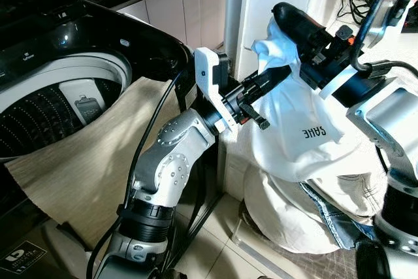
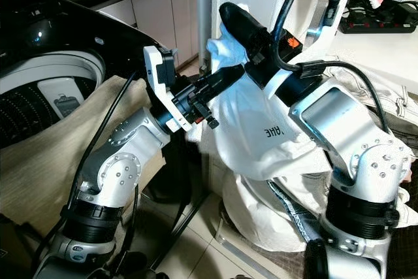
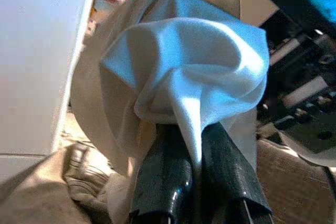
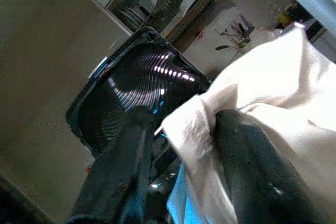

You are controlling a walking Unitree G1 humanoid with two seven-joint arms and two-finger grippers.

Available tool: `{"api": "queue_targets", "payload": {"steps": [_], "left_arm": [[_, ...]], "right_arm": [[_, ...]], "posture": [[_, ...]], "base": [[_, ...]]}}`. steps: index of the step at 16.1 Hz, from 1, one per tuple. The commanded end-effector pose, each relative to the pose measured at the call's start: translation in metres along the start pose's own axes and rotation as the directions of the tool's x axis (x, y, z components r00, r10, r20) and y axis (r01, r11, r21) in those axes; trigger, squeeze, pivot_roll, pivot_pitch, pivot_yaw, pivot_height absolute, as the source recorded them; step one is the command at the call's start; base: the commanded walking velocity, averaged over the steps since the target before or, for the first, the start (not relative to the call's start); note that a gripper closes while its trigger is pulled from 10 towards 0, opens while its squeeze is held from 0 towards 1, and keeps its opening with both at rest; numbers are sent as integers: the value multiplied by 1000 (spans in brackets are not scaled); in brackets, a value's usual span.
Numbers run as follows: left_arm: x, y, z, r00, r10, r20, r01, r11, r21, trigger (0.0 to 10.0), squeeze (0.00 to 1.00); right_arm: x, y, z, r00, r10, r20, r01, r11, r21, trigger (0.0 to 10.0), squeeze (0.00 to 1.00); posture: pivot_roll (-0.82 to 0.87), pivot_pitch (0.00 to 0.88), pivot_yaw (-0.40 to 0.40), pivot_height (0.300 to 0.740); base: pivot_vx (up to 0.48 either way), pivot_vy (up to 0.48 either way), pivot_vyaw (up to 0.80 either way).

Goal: Clothes washing

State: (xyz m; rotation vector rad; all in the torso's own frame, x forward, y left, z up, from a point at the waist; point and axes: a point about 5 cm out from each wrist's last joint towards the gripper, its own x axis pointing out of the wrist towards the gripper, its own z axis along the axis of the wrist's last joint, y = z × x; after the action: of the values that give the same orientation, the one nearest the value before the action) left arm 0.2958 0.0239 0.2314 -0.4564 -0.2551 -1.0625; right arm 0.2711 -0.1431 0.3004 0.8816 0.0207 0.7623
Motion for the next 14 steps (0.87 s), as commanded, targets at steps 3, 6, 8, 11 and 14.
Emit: {"api": "queue_targets", "payload": {"steps": [3,6,8,11,14], "left_arm": [[0,30,36,975,189,115,-203,972,120,0,0],[-13,57,88,941,262,213,-313,913,261,0,0],[-20,65,116,928,280,245,-354,868,349,0,0],[-46,79,247,762,385,521,-639,315,702,0,0],[-61,53,309,684,260,682,-684,-99,723,0,0]], "right_arm": [[-22,-8,2,979,-135,-153,65,916,-396,10000,0],[-54,-27,41,958,-284,-31,223,811,-541,10000,0],[-60,-25,47,957,-288,-12,228,781,-582,10000,0],[-57,-21,33,971,-228,-74,138,784,-605,10000,0],[-53,-27,27,972,-216,-90,121,792,-598,10000,0]], "posture": [[-124,0,37,740],[-130,0,43,740],[-135,0,45,740],[-130,0,43,740],[-114,0,33,740]], "base": [[0,0,0],[0,0,0],[0,0,0],[0,0,0],[0,0,0]]}}
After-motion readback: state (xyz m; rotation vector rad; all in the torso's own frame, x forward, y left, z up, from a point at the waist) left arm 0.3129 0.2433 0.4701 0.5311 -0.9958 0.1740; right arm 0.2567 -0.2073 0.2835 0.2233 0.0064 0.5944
